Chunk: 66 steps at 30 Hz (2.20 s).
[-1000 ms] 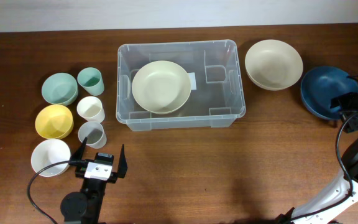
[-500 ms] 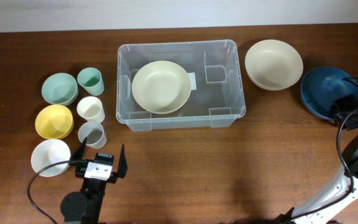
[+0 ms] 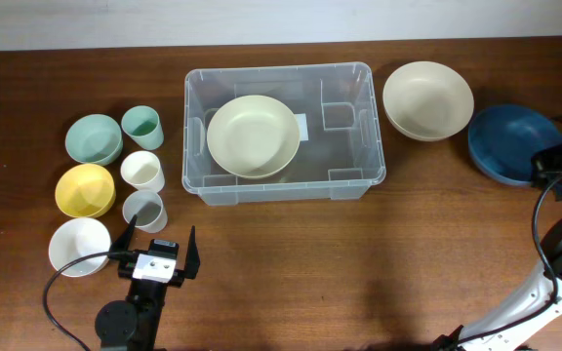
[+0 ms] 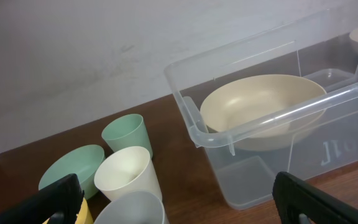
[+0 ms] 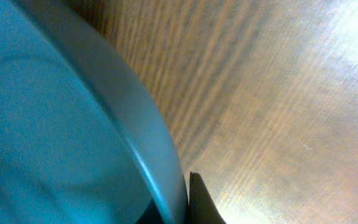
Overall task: Pack container
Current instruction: 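Grasp the dark blue bowl's rim with the right gripper, then lift the blue bowl and carry it over the container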
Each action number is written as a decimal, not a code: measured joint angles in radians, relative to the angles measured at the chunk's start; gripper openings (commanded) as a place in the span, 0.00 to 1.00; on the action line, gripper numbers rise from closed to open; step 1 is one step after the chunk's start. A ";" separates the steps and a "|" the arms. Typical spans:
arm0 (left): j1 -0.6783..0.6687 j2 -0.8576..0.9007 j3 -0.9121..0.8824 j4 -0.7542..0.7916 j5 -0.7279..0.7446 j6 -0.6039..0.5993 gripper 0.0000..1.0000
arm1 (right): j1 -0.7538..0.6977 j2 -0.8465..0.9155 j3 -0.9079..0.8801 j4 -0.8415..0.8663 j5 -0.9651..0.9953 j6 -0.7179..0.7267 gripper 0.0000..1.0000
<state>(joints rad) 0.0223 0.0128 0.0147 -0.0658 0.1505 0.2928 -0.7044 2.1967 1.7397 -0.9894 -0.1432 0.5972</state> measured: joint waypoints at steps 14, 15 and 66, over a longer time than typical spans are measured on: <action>0.000 0.000 0.000 0.000 0.000 0.000 1.00 | -0.147 0.017 0.484 -0.390 0.021 -0.058 0.04; 0.000 0.000 0.000 0.000 0.000 0.000 1.00 | -0.147 0.017 0.542 -0.425 0.008 -0.074 0.04; 0.000 0.000 0.000 0.000 0.000 0.000 1.00 | 1.078 0.301 0.825 -0.412 -0.096 -0.095 0.04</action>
<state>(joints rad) 0.0223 0.0128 0.0147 -0.0662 0.1505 0.2928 0.3733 2.4981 2.5649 -1.4017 -0.2390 0.5022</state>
